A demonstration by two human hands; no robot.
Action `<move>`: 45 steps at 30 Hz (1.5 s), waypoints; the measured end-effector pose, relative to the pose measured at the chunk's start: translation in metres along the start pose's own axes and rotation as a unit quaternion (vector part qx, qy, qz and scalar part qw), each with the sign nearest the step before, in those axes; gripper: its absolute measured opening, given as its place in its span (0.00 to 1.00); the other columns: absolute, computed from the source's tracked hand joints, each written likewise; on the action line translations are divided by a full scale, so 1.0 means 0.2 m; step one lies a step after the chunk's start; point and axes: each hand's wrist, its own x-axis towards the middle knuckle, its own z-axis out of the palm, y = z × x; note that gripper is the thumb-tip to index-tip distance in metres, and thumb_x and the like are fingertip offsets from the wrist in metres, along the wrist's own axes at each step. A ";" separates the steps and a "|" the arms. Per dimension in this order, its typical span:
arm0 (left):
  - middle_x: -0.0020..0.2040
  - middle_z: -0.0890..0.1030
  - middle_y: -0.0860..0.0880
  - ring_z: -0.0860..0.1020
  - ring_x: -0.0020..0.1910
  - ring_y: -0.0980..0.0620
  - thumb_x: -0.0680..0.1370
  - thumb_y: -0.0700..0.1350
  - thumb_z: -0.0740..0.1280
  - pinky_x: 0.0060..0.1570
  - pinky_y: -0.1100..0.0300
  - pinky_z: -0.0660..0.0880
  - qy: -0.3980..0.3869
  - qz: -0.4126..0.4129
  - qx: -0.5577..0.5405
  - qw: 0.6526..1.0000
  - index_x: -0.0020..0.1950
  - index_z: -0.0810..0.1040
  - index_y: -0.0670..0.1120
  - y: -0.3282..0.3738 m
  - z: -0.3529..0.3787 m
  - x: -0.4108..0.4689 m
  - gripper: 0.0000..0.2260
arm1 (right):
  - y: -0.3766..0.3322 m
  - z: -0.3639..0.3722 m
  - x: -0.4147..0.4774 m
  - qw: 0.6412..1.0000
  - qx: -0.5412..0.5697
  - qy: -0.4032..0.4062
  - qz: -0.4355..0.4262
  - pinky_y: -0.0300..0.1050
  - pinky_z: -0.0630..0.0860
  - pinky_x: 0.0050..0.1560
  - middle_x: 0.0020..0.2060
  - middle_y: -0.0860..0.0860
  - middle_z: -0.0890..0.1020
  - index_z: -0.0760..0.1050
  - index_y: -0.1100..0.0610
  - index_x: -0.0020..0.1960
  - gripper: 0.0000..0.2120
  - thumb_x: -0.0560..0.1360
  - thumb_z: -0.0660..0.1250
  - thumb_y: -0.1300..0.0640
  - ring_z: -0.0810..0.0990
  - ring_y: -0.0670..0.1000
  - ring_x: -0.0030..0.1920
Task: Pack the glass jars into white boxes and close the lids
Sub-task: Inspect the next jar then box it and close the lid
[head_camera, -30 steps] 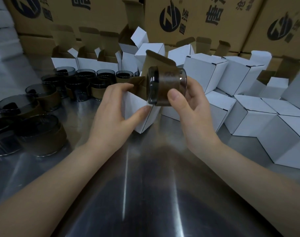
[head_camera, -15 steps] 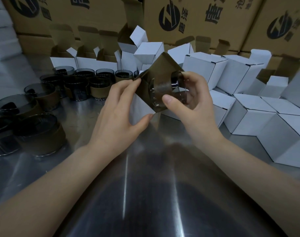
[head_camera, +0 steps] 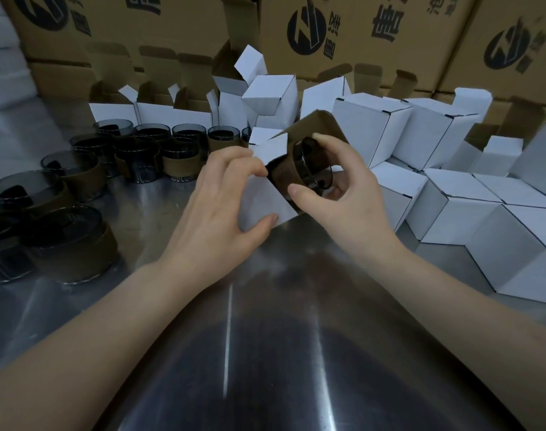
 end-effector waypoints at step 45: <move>0.71 0.70 0.44 0.67 0.68 0.39 0.67 0.44 0.77 0.63 0.41 0.69 -0.059 0.054 0.137 0.987 0.73 0.68 0.46 0.04 -0.02 0.00 0.36 | -0.06 -0.04 0.01 0.984 0.069 -0.135 0.095 0.34 0.78 0.54 0.51 0.41 0.84 0.79 0.48 0.60 0.19 0.72 0.74 0.61 0.81 0.39 0.52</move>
